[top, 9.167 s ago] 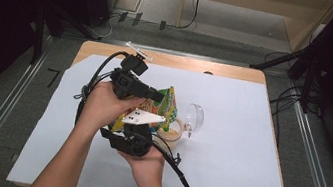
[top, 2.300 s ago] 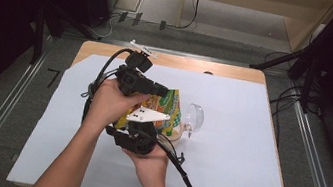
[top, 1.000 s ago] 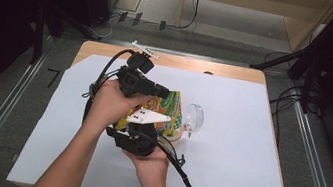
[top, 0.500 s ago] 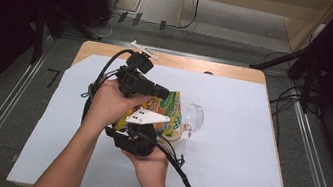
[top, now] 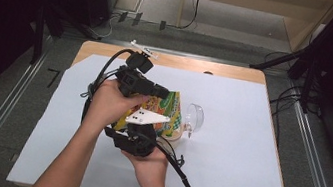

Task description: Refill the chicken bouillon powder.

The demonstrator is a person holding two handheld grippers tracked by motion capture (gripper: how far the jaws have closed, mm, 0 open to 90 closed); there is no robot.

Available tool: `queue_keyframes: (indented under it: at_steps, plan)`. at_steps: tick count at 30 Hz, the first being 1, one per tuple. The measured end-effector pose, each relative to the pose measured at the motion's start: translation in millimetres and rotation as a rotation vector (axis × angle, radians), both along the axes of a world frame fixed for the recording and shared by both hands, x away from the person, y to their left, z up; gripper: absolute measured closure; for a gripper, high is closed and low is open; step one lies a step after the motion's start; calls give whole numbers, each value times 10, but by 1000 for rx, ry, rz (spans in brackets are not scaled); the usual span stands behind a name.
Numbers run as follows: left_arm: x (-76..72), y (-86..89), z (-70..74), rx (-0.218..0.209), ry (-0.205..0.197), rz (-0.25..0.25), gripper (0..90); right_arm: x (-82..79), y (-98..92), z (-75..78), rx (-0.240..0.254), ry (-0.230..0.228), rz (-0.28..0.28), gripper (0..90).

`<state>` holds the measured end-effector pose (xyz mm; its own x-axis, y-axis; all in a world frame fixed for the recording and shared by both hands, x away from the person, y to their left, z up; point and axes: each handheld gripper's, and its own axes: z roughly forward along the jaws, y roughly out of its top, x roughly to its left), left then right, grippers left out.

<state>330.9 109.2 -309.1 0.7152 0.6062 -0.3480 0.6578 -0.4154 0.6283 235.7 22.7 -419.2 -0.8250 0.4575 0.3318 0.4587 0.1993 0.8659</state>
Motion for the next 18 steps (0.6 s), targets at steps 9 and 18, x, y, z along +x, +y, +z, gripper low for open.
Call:
queue_keyframes:
  at_steps: [9, 18]
  plan:
    - [-8, -8, 0, 4, -4, -3, 820, 0, 1, -4, 0, 1, 1, 727]
    - [36, 19, -36, -8, 15, 6, 819, 5, 3, -15, -11, 4, 1, 725]
